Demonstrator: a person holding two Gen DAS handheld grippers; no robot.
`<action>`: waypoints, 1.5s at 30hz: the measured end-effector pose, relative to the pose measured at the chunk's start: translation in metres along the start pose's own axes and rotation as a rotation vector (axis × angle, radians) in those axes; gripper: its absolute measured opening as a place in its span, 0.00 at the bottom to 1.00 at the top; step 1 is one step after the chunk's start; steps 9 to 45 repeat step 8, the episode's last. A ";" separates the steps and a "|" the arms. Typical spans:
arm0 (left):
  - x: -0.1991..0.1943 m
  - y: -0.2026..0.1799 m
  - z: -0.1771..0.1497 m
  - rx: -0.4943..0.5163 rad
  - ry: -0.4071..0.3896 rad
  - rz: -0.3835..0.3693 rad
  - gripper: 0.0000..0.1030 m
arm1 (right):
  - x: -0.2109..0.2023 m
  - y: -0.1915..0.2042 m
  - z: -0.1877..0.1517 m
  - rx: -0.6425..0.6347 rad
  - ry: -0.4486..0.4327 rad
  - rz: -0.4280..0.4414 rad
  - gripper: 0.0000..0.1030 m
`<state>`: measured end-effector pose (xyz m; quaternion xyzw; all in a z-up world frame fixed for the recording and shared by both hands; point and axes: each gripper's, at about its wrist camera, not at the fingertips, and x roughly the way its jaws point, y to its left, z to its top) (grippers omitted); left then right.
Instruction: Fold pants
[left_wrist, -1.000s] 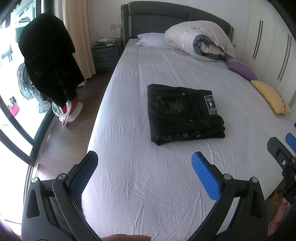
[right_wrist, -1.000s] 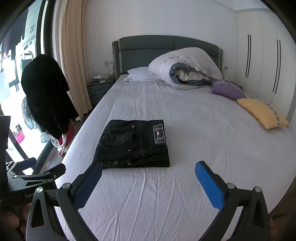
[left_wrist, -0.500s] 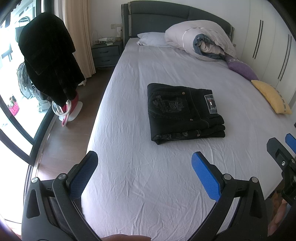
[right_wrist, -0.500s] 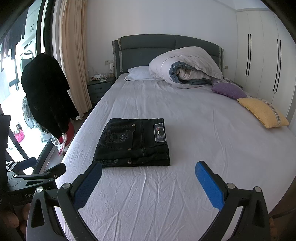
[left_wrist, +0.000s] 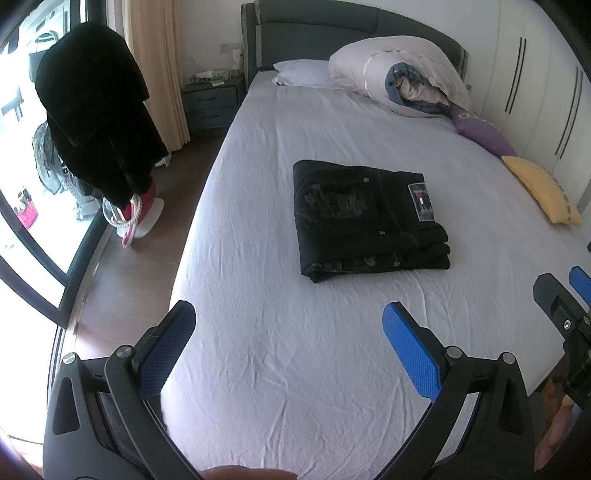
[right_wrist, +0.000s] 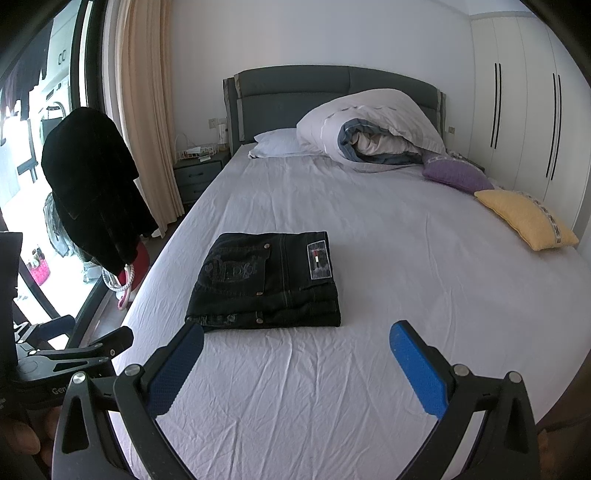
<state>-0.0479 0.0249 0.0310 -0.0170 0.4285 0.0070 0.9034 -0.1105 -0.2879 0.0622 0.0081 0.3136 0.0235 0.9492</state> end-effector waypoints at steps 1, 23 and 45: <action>0.001 0.001 0.000 -0.002 0.004 0.000 1.00 | -0.002 0.000 -0.003 0.001 0.001 0.000 1.00; -0.001 0.000 -0.001 0.006 -0.015 0.006 1.00 | -0.001 -0.005 -0.004 0.003 0.004 0.005 1.00; -0.001 0.000 -0.001 0.006 -0.015 0.006 1.00 | -0.001 -0.005 -0.004 0.003 0.004 0.005 1.00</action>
